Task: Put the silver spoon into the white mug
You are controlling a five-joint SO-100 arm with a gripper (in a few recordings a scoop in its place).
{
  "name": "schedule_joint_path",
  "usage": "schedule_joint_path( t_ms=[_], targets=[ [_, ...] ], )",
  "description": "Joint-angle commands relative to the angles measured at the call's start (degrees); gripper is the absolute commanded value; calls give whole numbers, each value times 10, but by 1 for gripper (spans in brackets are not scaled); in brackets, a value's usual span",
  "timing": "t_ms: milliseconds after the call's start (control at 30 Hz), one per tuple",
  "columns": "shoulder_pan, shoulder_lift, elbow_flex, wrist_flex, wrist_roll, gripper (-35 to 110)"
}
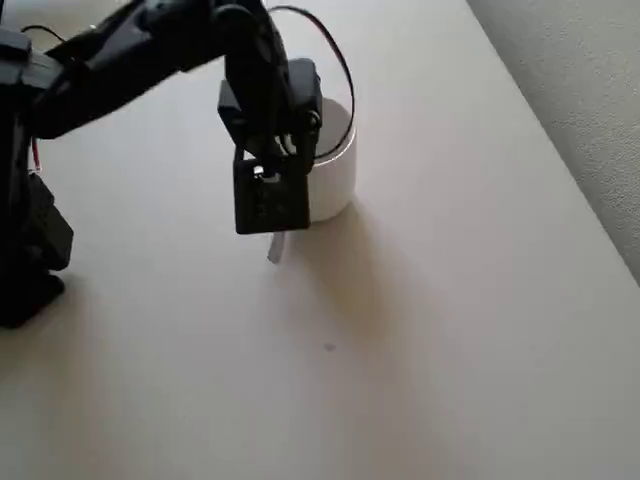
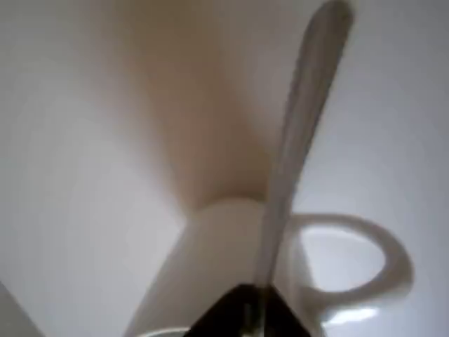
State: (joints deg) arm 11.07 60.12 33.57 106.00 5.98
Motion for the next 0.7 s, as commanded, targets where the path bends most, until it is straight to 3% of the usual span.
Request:
schedule_joint_path(
  t_ms=[0,667],
  targets=[
    [-31,7,-6,-3,10,-2],
    [-10,100,-50,-5,-38,-2]
  ],
)
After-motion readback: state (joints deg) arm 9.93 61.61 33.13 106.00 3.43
